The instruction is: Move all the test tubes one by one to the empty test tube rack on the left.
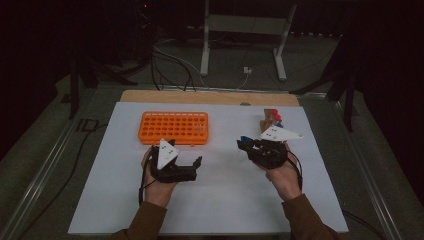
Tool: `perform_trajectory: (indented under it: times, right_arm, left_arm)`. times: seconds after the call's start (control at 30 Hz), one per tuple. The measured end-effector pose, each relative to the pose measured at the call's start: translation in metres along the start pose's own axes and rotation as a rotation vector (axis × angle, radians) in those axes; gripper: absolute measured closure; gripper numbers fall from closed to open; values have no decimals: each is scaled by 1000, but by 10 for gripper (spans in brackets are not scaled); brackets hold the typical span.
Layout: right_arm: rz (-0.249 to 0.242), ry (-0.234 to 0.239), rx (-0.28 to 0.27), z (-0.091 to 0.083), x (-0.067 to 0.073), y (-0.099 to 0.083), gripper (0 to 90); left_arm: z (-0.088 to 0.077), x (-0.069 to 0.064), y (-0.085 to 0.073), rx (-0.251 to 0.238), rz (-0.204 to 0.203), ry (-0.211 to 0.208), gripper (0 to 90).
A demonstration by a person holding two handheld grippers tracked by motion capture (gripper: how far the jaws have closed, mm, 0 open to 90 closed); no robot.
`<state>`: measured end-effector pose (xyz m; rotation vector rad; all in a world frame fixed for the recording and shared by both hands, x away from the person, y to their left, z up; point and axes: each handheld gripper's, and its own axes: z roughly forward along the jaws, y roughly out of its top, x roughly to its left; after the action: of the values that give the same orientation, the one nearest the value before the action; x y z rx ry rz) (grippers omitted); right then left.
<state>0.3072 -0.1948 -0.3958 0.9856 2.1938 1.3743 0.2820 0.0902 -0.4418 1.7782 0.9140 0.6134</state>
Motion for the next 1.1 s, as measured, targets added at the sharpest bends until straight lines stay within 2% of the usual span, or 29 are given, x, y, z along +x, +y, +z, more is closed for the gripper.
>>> perform_trajectory:
  times: [0.2,0.47,0.5,0.57,0.63,0.73,0.9,0.97,1.1]
  right_arm:
    - [-10,34,23,12,14,2,764]
    - [0,81,30,21,24,1,763]
    - [0,84,31,22,25,1,762]
    - [-1,95,36,23,27,0,762]
    - [-3,104,38,25,29,0,762]
    - [-4,111,41,26,31,-1,763]
    - [-1,118,48,28,31,-2,763]
    - [0,118,48,29,31,-3,763]
    - [-8,125,47,28,31,-3,755]
  left_arm:
    - [21,-23,9,34,22,-90,35]
    - [37,-43,10,60,61,-138,80]
    - [39,-45,10,59,62,-143,107]
    - [40,-46,9,59,69,-159,223]
    - [41,-46,8,63,64,-172,419]
    - [41,-45,8,52,60,-187,580]
    - [41,-45,8,52,64,-195,722]
    - [41,-45,7,55,60,-201,745]
    - [41,-48,7,56,83,-204,771]
